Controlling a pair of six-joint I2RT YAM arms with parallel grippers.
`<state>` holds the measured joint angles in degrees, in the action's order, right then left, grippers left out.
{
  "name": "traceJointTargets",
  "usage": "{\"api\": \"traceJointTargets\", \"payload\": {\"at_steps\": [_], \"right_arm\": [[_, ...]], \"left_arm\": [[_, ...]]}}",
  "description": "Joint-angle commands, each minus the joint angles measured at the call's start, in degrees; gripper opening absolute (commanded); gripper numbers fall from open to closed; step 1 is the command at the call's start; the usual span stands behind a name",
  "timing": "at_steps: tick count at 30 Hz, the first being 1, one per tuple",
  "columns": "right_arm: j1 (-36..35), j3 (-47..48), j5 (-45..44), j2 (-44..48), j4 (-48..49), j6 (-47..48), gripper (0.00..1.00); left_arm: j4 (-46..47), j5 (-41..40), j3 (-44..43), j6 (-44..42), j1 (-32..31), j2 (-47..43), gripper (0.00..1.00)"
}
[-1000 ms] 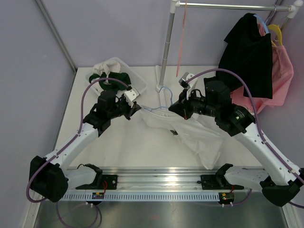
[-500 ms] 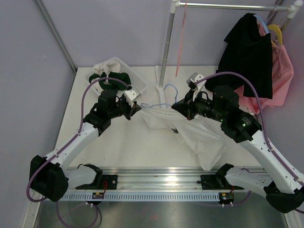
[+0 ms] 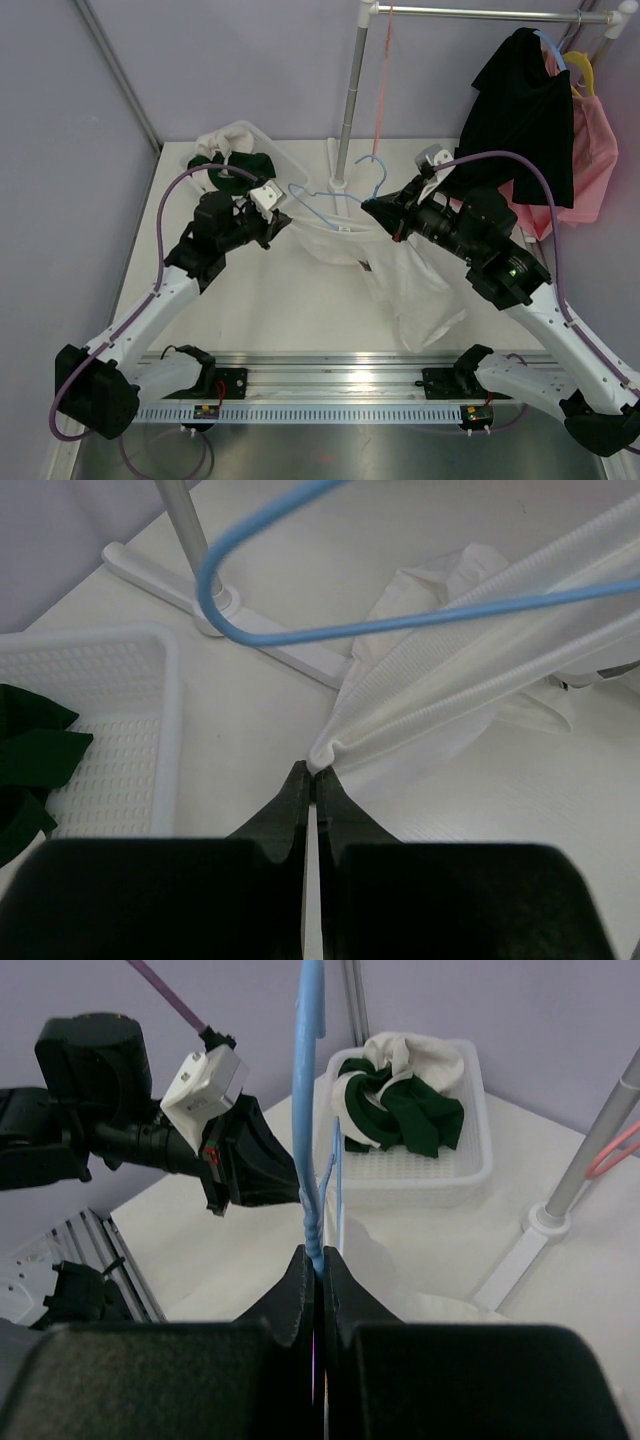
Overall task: Remove the t-shirt from the hanger
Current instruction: Remove the tshirt from the hanger
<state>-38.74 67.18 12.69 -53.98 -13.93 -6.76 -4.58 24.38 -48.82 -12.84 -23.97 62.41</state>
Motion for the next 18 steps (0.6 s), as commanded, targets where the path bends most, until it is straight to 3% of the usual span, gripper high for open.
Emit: {"api": "traceJointTargets", "payload": {"at_steps": [1, 14, 18], "right_arm": [[-0.37, 0.32, -1.88, 0.28, 11.55, -4.04, 0.00], [-0.37, -6.18, -3.73, -5.34, 40.35, -12.57, 0.00], [-0.37, -7.50, -1.53, -9.65, 50.31, -14.33, 0.00]], "left_arm": [[2.56, -1.97, 0.92, -0.96, 1.11, -1.94, 0.00], [3.97, 6.37, 5.05, -2.80, 0.85, -8.97, 0.00], [2.12, 8.06, 6.62, -7.80, -2.83, -10.82, 0.00]]}}
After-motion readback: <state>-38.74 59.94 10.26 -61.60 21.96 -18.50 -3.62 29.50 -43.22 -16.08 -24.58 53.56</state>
